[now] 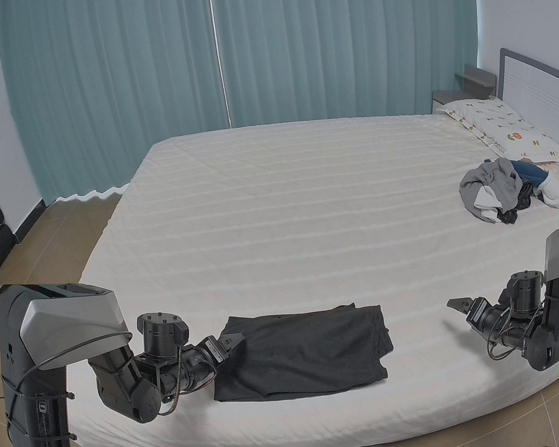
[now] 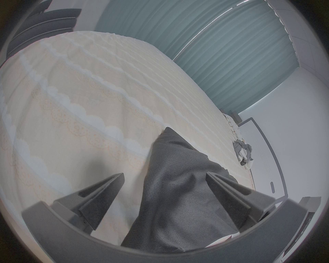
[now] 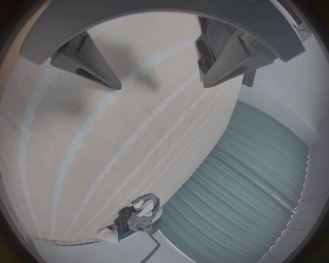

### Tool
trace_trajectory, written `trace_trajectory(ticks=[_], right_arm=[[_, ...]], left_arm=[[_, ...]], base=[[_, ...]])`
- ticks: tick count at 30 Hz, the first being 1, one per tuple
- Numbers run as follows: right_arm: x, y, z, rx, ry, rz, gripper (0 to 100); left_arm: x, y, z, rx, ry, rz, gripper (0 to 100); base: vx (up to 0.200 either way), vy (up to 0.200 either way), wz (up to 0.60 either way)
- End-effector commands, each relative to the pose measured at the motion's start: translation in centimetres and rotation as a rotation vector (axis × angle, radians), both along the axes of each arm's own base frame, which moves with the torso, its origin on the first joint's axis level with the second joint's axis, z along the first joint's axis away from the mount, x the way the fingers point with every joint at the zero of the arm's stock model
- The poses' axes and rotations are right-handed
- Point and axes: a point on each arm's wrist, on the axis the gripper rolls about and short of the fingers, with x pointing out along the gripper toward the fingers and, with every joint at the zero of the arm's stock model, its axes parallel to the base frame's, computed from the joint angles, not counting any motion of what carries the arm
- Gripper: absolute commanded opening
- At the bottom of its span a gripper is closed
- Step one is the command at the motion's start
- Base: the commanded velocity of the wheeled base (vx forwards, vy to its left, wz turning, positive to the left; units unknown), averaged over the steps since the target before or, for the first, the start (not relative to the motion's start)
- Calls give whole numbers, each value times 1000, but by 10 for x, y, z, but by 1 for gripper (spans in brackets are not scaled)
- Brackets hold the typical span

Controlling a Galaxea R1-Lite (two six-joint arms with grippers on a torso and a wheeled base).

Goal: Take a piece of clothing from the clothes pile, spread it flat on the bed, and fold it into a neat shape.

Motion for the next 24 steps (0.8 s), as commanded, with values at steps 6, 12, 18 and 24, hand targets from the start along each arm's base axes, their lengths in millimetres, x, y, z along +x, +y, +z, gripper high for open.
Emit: trace_trajectory(ticks=[6, 12, 18, 24], right_arm=[[0, -1, 5, -21, -21, -10, 100], [8, -8, 5, -236, -94, -103, 100], [8, -6, 52, -288, -249, -94, 100], [-12, -4, 91, -391, -353, -77, 100]], left_arm=[[14, 16, 24, 13, -98, 99, 100], [12, 14, 58, 158, -252, 76, 100], [9, 16, 111, 215, -417, 93, 100], [-8, 24, 154, 271, -539, 135, 100]], base=[[0, 0, 0], [0, 0, 0], [0, 0, 0], [0, 0, 0]])
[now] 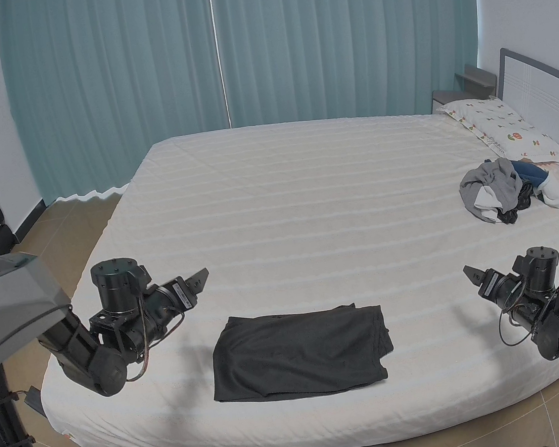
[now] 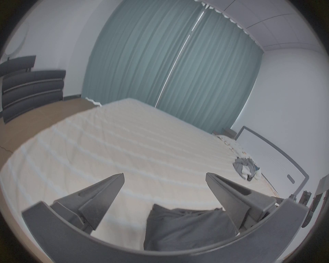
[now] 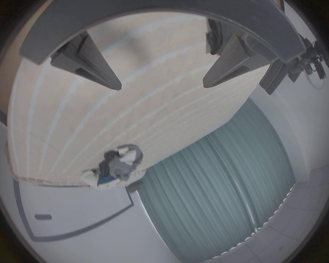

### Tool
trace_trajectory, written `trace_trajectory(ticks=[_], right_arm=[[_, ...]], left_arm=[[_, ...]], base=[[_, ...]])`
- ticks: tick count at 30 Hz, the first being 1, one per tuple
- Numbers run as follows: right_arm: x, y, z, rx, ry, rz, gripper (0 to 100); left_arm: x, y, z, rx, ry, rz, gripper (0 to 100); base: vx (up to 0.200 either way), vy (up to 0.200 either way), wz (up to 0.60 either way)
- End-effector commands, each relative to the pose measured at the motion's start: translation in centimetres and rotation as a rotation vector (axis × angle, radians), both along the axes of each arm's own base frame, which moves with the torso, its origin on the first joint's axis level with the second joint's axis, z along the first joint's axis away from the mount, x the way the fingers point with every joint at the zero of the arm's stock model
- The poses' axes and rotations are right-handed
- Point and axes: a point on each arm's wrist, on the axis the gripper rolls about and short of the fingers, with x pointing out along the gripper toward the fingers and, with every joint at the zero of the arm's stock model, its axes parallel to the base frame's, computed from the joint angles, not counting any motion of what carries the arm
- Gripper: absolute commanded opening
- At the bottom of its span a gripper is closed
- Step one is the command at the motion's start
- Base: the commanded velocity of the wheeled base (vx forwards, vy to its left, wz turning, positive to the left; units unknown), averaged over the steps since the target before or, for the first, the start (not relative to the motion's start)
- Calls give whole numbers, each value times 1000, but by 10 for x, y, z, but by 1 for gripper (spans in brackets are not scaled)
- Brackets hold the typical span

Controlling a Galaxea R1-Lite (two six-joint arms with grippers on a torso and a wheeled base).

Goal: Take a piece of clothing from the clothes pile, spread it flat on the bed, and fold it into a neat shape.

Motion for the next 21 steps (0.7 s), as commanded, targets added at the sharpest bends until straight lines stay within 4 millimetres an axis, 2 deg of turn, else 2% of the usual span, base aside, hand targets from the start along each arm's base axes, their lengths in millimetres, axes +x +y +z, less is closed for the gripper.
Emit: trace_trajectory(ticks=[1, 5, 7, 9, 11, 12, 13, 14, 15, 16, 17, 21], right_arm=[[-30, 2, 64, -92, -187, 21, 100], [-65, 2, 101, -180, -301, 37, 100], [-85, 2, 111, -227, -334, 46, 100], [-112, 1, 121, -290, -378, 55, 100], [-129, 2, 129, -323, -427, 63, 100], [-145, 4, 136, -350, -476, 79, 100], [-156, 5, 142, -375, -518, 85, 100], [-159, 5, 144, -382, -532, 85, 100], [-173, 4, 150, -418, -558, 74, 100], [-175, 3, 151, -425, -561, 72, 100], [-192, 3, 153, -462, -565, 72, 100], [-228, 1, 147, -564, -528, 95, 100]], left_arm=[[-25, 13, 68, 5, -191, 72, 100], [-57, 28, 102, 11, -284, 122, 100], [-76, 36, 114, 53, -327, 129, 100], [-103, 47, 125, 121, -375, 142, 100], [-123, 52, 132, 164, -414, 145, 100], [-142, 57, 139, 192, -455, 148, 100], [-156, 60, 142, 211, -482, 150, 100], [-162, 61, 143, 219, -489, 151, 100], [-180, 65, 146, 252, -510, 153, 100], [-184, 66, 146, 261, -512, 151, 100], [-208, 71, 148, 306, -527, 151, 100], [-259, 81, 150, 393, -519, 135, 100]], base=[[0, 0, 0], [0, 0, 0], [0, 0, 0], [0, 0, 0], [0, 0, 0], [0, 0, 0], [0, 0, 0], [0, 0, 0], [0, 0, 0], [0, 0, 0], [0, 0, 0], [0, 0, 0]])
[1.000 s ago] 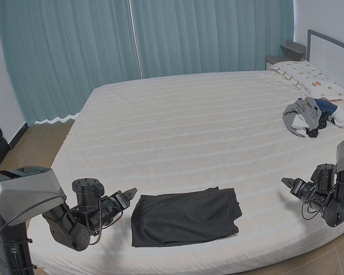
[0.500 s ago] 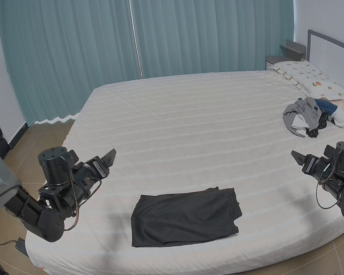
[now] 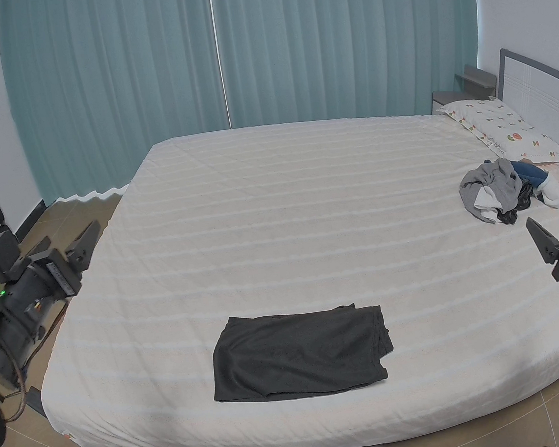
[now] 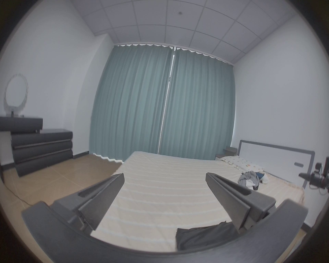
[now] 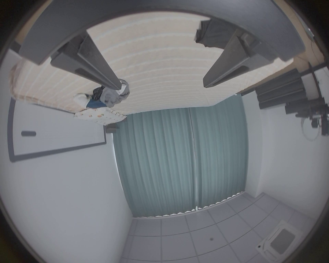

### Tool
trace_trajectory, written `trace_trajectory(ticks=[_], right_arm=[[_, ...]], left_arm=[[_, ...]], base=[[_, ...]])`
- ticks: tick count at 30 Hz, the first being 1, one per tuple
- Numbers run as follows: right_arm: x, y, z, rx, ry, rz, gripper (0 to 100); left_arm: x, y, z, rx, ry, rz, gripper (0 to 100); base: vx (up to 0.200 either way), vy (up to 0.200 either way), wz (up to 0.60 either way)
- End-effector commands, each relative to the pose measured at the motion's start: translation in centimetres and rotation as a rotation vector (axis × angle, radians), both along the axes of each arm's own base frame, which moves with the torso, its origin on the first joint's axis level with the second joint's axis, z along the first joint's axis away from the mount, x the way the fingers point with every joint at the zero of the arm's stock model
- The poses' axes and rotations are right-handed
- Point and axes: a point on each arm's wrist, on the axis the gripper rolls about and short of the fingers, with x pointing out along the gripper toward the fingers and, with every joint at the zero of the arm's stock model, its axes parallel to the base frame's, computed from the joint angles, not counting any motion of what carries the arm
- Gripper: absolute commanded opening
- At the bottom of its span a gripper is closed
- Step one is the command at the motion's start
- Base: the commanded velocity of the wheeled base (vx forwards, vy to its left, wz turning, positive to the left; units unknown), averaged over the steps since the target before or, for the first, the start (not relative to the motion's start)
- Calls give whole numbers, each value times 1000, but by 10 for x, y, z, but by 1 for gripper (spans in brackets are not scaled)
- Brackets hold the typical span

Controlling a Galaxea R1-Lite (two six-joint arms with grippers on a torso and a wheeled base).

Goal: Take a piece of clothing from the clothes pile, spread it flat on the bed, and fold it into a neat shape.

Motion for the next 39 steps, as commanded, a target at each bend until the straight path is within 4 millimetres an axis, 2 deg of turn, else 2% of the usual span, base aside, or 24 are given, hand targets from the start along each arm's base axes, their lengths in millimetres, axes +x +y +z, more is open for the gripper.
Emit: trace_trajectory(ticks=[1, 7, 8, 9, 12, 13, 15, 17, 20, 23, 26, 27, 28, 35, 39], right_arm=[[-99, -3, 10, -211, -136, 5, 100], [-149, -5, -13, -295, -69, 26, 100], [-149, -5, -13, -295, -69, 26, 100], [-165, -5, -16, -297, -11, 32, 100], [-188, -5, -18, -307, 45, 52, 100], [-204, -6, -15, -322, 70, 59, 100], [-218, -7, -6, -328, 101, 56, 100], [-230, -7, 12, -326, 96, 44, 100], [-234, -7, 23, -325, 65, 49, 100], [-234, -7, 19, -323, 63, 53, 100], [-242, -6, 17, -325, 20, 40, 100], [-242, -6, 17, -325, 20, 40, 100], [-247, -5, 9, -325, 7, 16, 100], [-234, -4, -1, -284, -3, 35, 100], [-221, -3, -6, -298, -88, 86, 100]], left_arm=[[-127, 29, 13, 170, -107, 37, 100], [-204, 45, 0, 320, 12, 23, 100], [-204, 45, 0, 320, 12, 23, 100], [-226, 49, -8, 367, 48, 19, 100], [-244, 53, -17, 394, 68, 25, 100], [-251, 54, -20, 406, 65, 43, 100], [-256, 54, -17, 418, 39, 81, 100], [-263, 51, -6, 416, 21, 162, 100], [-271, 44, 4, 404, 15, 265, 100], [-274, 41, 2, 405, 32, 294, 100], [-287, 41, -18, 416, -9, 253, 100], [-287, 41, -18, 416, -9, 253, 100], [-289, 41, -31, 437, -31, 167, 100], [-283, 41, -37, 373, -30, 138, 100], [-278, 41, -31, 354, -128, 153, 100]], base=[[0, 0, 0], [0, 0, 0], [0, 0, 0], [0, 0, 0], [0, 0, 0], [0, 0, 0], [0, 0, 0], [0, 0, 0], [0, 0, 0], [0, 0, 0], [0, 0, 0], [0, 0, 0], [0, 0, 0], [0, 0, 0], [0, 0, 0]])
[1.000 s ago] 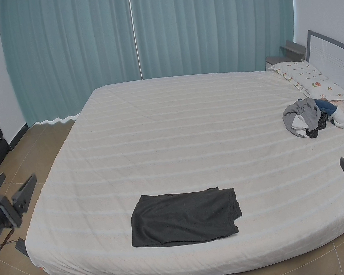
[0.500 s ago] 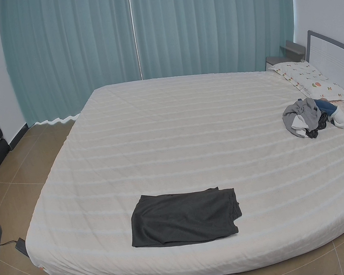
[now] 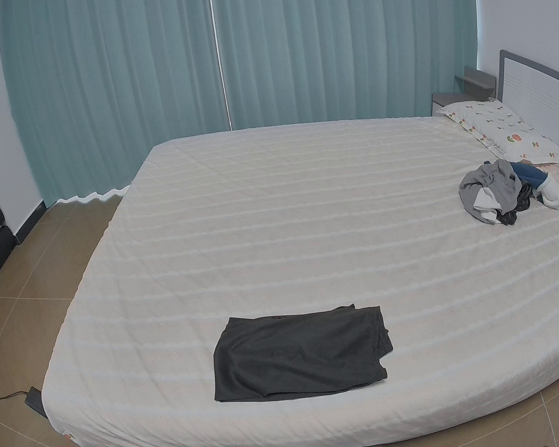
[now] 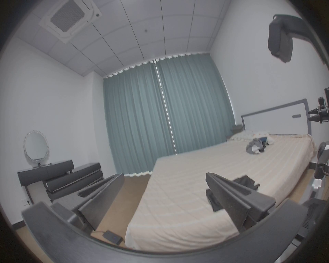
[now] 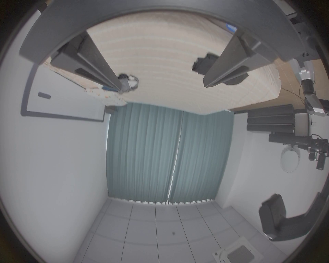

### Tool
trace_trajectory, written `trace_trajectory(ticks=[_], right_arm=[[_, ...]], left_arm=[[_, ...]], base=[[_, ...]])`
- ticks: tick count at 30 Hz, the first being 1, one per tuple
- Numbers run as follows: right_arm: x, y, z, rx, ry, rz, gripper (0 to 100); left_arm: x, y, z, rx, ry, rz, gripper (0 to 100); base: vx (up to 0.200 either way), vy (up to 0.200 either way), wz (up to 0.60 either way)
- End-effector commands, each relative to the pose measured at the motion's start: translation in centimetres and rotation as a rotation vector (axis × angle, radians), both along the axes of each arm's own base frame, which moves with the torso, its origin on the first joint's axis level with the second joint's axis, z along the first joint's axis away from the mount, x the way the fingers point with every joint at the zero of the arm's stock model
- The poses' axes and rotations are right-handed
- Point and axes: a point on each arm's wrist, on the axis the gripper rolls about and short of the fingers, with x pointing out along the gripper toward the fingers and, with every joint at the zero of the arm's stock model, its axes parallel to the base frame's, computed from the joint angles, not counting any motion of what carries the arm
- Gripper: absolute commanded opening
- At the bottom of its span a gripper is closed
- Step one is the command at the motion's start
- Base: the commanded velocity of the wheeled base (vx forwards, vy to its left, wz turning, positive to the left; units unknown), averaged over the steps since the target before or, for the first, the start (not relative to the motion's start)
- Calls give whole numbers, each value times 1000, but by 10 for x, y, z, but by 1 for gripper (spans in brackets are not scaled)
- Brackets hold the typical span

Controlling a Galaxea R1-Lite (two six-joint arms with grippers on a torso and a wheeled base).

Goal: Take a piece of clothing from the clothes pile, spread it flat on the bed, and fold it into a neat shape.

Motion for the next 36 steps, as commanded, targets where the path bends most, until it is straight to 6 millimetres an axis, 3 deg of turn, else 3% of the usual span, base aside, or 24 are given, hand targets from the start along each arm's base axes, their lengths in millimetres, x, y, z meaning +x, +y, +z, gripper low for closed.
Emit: trace_trajectory(ticks=[1, 4, 6, 7, 8, 9, 20, 23, 26, 28, 29, 36], right_arm=[[7, 2, -17, -12, -78, 63, 100], [27, 3, -37, -64, -185, 126, 100], [36, 4, -55, -87, -217, 136, 100], [36, 4, -55, -87, -219, 131, 100], [37, 4, -58, -100, -178, 134, 100], [39, 4, -62, -99, -146, 136, 100], [42, 2, -80, -69, 36, 79, 100], [42, 2, -81, -4, 45, 84, 100], [42, 2, -81, 57, 54, 88, 100], [42, 2, -81, 59, 52, 86, 100], [42, 2, -81, 124, 61, 88, 100], [41, 4, -81, 206, 82, 159, 100]], left_arm=[[-1, -1, -2, -13, -116, 1, 100], [16, -1, -8, -14, -256, 0, 100], [31, -1, -25, -13, -314, -1, 100], [33, -1, -26, -14, -318, -2, 100], [47, -1, -53, -3, -356, -7, 100], [45, -1, -50, -17, -394, -3, 100], [52, -1, -65, -46, -239, -1, 100], [56, -1, -79, -60, -91, 3, 100], [58, -1, -95, -182, 59, -7, 100], [58, -1, -95, -191, 59, -8, 100], [58, -1, -93, -298, 34, -28, 100], [58, -3, -93, -278, 51, -107, 100]], base=[[0, 0, 0], [0, 0, 0], [0, 0, 0], [0, 0, 0], [0, 0, 0], [0, 0, 0], [0, 0, 0], [0, 0, 0], [0, 0, 0], [0, 0, 0], [0, 0, 0], [0, 0, 0]])
